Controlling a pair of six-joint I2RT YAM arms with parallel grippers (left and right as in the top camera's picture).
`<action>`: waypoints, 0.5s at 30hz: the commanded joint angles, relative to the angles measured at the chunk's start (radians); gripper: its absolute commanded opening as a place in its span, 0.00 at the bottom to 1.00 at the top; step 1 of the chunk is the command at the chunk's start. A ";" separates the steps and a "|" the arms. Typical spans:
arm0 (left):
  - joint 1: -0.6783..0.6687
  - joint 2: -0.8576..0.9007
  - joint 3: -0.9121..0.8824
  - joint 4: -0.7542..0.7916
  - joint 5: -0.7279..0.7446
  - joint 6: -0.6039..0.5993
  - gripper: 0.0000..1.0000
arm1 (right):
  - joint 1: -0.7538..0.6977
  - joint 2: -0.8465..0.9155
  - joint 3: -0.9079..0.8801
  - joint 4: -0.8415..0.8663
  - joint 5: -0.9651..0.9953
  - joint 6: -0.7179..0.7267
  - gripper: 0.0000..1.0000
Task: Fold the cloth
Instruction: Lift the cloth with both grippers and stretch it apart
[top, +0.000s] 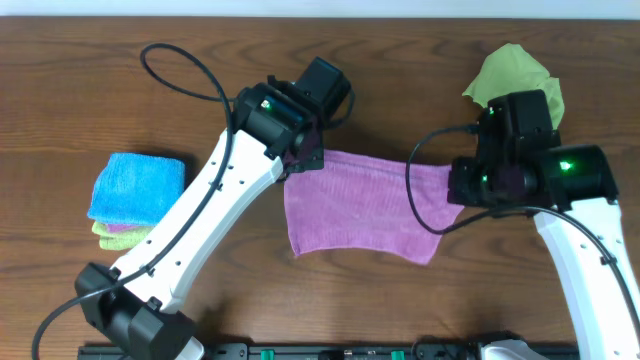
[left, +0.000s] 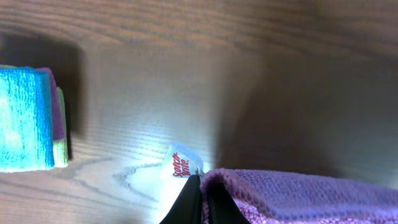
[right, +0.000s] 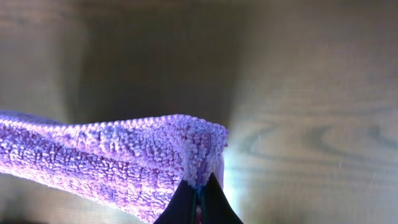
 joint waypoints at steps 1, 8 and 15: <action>0.011 0.002 0.019 0.020 -0.080 -0.007 0.06 | -0.003 0.012 -0.006 0.051 0.060 0.003 0.01; 0.023 0.046 -0.019 0.117 -0.095 0.002 0.06 | -0.003 0.134 -0.006 0.151 0.064 -0.002 0.01; 0.045 0.120 -0.081 0.241 -0.100 0.043 0.06 | -0.003 0.225 -0.006 0.289 0.101 -0.029 0.01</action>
